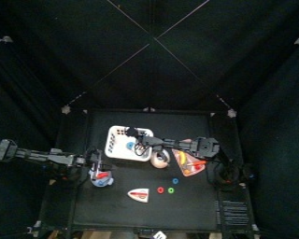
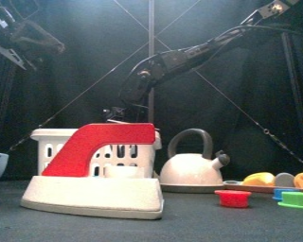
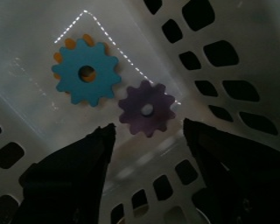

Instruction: Grab purple gear

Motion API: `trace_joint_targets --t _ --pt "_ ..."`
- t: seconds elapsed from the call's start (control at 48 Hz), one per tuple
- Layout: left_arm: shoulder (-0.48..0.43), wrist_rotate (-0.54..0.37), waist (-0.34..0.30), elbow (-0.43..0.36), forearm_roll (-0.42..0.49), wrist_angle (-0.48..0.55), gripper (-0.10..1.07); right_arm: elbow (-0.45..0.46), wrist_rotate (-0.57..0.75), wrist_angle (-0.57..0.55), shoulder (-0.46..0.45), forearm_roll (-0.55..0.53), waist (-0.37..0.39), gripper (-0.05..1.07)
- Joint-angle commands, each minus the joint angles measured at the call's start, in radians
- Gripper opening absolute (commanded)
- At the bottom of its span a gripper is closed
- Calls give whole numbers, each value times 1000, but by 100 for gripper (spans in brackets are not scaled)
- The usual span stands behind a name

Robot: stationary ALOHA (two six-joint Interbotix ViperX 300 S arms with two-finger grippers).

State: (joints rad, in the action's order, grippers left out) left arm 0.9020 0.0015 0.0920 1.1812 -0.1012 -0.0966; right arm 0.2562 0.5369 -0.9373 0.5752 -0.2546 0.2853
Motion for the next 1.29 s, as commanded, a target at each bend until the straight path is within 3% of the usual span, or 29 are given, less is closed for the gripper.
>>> trace_joint_targets --t 0.0,1.271 --pt "-3 0 -2 -11 2 -9 -3 12 -2 11 -29 5 12 94" --pt "-3 0 -9 -11 3 -9 -3 28 -2 3 43 9 18 98"
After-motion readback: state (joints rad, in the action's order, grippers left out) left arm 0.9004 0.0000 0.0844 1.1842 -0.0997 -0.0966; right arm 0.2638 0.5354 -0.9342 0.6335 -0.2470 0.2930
